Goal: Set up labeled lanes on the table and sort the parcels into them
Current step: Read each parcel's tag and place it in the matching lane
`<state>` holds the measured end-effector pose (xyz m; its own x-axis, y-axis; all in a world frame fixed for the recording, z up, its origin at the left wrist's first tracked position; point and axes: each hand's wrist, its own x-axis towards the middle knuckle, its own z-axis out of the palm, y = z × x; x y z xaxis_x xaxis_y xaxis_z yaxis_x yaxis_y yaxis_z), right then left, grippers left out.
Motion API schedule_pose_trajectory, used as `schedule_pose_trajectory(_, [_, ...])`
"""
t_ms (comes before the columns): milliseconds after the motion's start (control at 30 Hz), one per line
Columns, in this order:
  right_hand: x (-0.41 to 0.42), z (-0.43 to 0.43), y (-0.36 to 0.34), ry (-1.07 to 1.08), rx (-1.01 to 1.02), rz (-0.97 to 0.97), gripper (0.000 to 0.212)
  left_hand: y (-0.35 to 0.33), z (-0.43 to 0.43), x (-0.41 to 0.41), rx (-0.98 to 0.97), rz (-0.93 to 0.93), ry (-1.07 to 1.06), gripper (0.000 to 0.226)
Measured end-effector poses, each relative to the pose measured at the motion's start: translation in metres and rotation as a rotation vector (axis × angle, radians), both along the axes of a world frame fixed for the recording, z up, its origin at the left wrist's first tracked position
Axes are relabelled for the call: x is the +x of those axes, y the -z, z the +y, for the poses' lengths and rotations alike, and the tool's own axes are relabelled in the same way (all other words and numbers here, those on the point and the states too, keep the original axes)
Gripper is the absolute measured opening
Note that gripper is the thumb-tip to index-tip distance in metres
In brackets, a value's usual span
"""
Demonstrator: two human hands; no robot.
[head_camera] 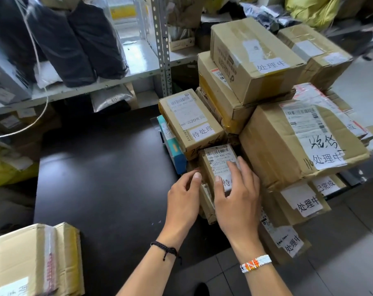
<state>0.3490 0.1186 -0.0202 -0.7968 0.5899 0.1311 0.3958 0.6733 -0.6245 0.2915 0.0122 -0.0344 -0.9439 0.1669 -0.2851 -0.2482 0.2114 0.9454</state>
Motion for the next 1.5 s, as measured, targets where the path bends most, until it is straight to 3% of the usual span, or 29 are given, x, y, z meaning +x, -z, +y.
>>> schedule_pose_trajectory(200, [-0.007, -0.05, -0.016, -0.094, -0.025, 0.182, 0.049, -0.021, -0.045, -0.001, -0.089, 0.149, -0.005, 0.039])
schedule_pose_trajectory(533, [-0.037, -0.199, -0.023, -0.451, -0.346, 0.183, 0.05, -0.046, -0.189, -0.012, -0.186, 0.278, -0.256, 0.037])
schedule_pose_trajectory(667, [-0.042, -0.263, -0.006, -0.571, -0.47, 0.017, 0.053, -0.038, -0.269, -0.015, -0.272, 0.274, -0.388, 0.038])
schedule_pose_trajectory(800, [-0.041, -0.315, 0.024, -0.654, -0.597, -0.26, 0.078, -0.01, -0.35, -0.017, -0.46, 0.213, -0.488, 0.043])
schedule_pose_trajectory(867, [-0.04, -0.335, 0.04, -0.672, -0.631, -0.366, 0.085, 0.005, -0.386, -0.015, -0.573, 0.097, -0.474, 0.05])
schedule_pose_trajectory(967, [-0.035, -0.357, 0.061, -0.703, -0.622, -0.438, 0.083, 0.026, -0.416, -0.007, -0.406, -0.184, -0.412, 0.064])
schedule_pose_trajectory(1033, [-0.032, -0.364, 0.074, -0.69, -0.623, -0.461, 0.093, 0.043, -0.421, -0.002, -0.227, -0.284, -0.401, 0.056])
schedule_pose_trajectory(1200, [-0.042, -0.368, 0.08, -0.632, -0.609, -0.484, 0.073, 0.04, -0.405, -0.014, -0.134, -0.155, -0.406, 0.031])
schedule_pose_trajectory(1333, [-0.062, -0.361, 0.07, -0.553, -0.748, -0.35, 0.07, 0.023, -0.385, -0.04, -0.06, -0.037, -0.359, 0.052])
schedule_pose_trajectory(1433, [-0.082, -0.343, 0.05, -0.513, -0.967, -0.146, 0.066, -0.003, -0.367, -0.066, 0.015, 0.008, -0.317, 0.05])
schedule_pose_trajectory(1500, [-0.099, -0.327, 0.027, -0.507, -1.007, -0.045, 0.066, -0.025, -0.352, -0.083, 0.091, 0.038, -0.285, 0.049])
